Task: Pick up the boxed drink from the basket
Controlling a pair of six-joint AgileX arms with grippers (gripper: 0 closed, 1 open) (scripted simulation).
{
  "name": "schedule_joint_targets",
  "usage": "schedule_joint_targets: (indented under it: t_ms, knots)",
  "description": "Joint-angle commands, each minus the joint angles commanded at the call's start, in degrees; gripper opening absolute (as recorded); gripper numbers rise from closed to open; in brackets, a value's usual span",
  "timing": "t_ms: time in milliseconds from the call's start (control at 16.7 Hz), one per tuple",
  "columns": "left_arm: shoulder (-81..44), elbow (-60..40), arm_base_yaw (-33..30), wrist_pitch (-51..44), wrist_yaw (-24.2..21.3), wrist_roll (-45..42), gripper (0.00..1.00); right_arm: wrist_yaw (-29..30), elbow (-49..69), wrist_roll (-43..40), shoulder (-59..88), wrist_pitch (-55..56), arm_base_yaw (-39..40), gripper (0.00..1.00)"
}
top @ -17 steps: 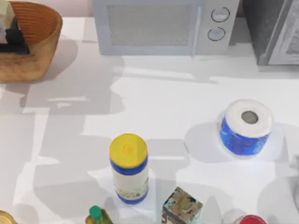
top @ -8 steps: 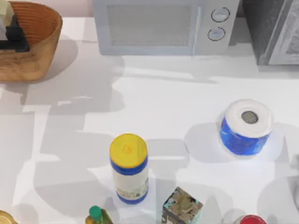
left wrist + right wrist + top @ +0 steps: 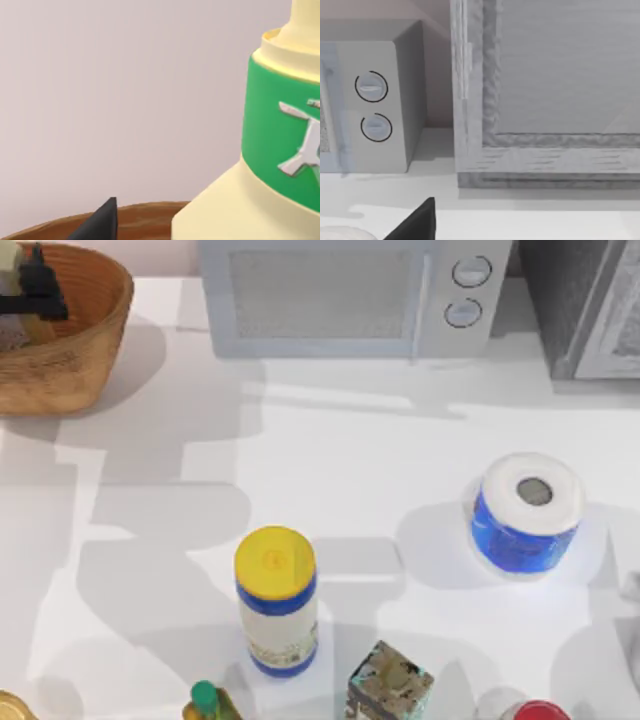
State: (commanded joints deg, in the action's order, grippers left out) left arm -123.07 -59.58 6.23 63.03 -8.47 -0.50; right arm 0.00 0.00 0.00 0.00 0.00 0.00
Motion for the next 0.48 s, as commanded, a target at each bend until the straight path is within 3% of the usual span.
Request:
schedule_joint_targets:
  t_ms: [240,480]
  knots:
    - [-0.2,-0.4,0.0,-0.2,0.0,0.0,1.00,0.0,0.0,0.0,0.0,0.0,0.0,1.00]
    - [-0.2,-0.4,0.0,-0.2,0.0,0.0,0.70,0.0,0.0,0.0,0.0,0.0,0.0,1.00]
